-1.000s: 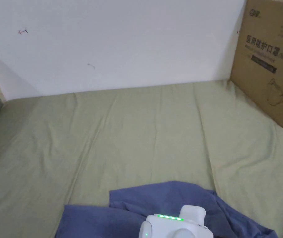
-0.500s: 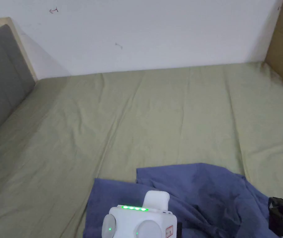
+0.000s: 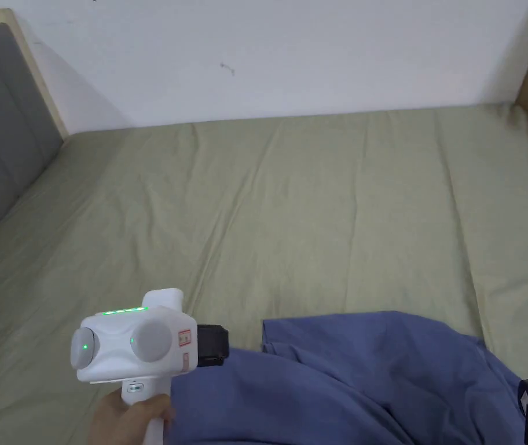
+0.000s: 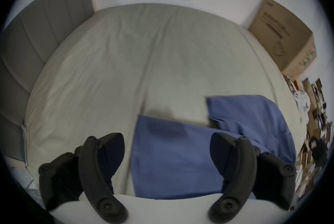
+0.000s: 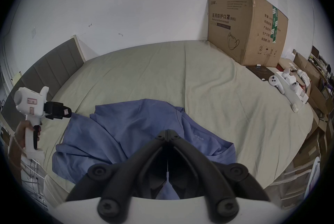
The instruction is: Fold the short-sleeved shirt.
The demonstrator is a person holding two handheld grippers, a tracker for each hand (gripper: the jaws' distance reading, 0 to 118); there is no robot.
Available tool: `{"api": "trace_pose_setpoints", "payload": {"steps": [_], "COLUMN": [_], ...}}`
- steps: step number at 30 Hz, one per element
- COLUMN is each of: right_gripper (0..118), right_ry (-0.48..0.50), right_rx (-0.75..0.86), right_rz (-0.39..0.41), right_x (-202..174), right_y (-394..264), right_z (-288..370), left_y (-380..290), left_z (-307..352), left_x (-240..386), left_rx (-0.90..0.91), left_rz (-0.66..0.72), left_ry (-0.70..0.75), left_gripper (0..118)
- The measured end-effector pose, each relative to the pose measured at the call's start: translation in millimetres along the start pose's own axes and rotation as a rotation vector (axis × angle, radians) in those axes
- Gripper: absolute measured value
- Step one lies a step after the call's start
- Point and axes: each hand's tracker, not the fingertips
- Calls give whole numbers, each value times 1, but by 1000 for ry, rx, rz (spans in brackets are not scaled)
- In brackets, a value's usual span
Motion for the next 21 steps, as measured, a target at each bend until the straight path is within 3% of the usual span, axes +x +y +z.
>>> {"api": "trace_pose_setpoints", "payload": {"steps": [3, 4, 5, 6, 7, 9, 10, 12, 16, 17, 18, 20, 21], "right_gripper": [0, 0, 0, 0, 0, 0, 0, 0, 1, 18, 43, 103, 107], "right_ry": [-6, -13, -20, -26, -22, 7, 29, 66, 259, 283, 291, 233, 227], "right_rx": [-28, -42, -64, -79, -88, -102, -103, -95, -112, -124, -149, -219, -254], "right_rz": [9, 19, 31, 35, 33, 28, 28, 36, 53, 67, 103, 223, 284], "right_x": [-3, -3, -3, -3, -3, -1, -2, -3, -7, -11, -15, -30, -36], "right_y": [-3, -5, -6, -7, -8, -5, 0, 13, 58, 71, 82, 102, 107], "right_z": [-11, -16, -20, -23, -25, -29, -32, -38, -72, -86, -101, -142, -163], "left_y": [4, 2, 1, 0, -4, -6, -5, -6, -9, -10, -11, -16, -17], "left_z": [-38, -44, -49, -47, -39, -30, -26, -14, 6, 13, 19, 25, 29], "left_x": [-8, -9, -9, -8, -2, 3, 1, 1, -3, -2, -1, -2, -1], "left_rx": [-81, -73, -80, -76, -32, -2, -10, -2, 16, 19, 31, 51, 53], "left_rz": [12, 23, 30, 7, 3, -89, -73, -49, 4, -1, -15, -44, -49], "left_ry": [0, -3, 10, 72, 42, 116, 61, 42, -15, -16, -11, 8, 8], "left_gripper": [100, 93, 70, 63, 56, 10, 0, 0, 0, 0, 0, 0, 0]}}
